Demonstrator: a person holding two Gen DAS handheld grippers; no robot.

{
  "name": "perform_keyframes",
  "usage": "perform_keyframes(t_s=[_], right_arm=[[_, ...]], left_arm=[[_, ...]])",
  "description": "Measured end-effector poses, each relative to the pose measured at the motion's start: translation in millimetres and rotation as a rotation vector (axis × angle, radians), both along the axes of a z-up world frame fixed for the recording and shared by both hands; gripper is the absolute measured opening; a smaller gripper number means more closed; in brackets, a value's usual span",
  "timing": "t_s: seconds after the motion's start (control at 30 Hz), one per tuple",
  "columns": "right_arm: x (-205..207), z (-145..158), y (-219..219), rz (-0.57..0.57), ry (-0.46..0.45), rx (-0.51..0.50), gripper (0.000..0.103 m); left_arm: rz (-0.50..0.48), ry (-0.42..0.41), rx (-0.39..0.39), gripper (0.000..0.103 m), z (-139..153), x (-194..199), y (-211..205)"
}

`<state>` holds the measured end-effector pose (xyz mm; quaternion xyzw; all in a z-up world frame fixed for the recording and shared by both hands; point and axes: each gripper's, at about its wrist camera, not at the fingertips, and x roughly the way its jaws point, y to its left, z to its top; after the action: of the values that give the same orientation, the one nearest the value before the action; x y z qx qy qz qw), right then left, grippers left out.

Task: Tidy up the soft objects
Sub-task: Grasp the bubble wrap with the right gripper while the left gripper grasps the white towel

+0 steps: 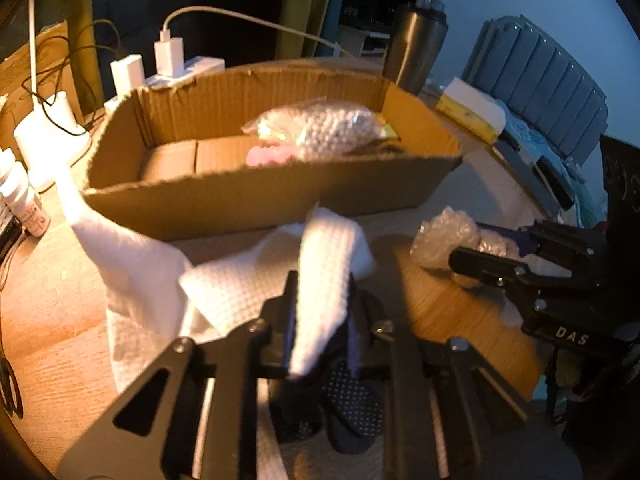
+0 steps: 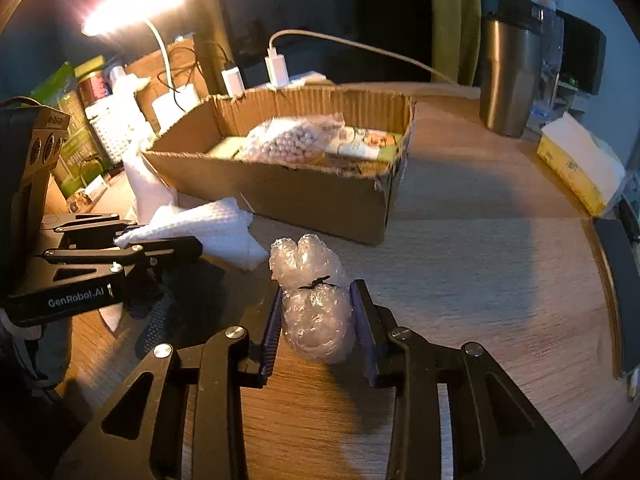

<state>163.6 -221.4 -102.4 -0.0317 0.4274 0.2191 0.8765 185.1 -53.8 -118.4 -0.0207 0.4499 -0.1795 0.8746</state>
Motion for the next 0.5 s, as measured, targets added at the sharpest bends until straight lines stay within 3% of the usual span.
perform_keyframes(t_s=[0.5], right_arm=[[-4.5,41.0,9.0,0.029,-0.097,0.015,0.035]], left_arm=[[0.012,-0.153,-0.080,0.018,59.6,-15.2,16.8]])
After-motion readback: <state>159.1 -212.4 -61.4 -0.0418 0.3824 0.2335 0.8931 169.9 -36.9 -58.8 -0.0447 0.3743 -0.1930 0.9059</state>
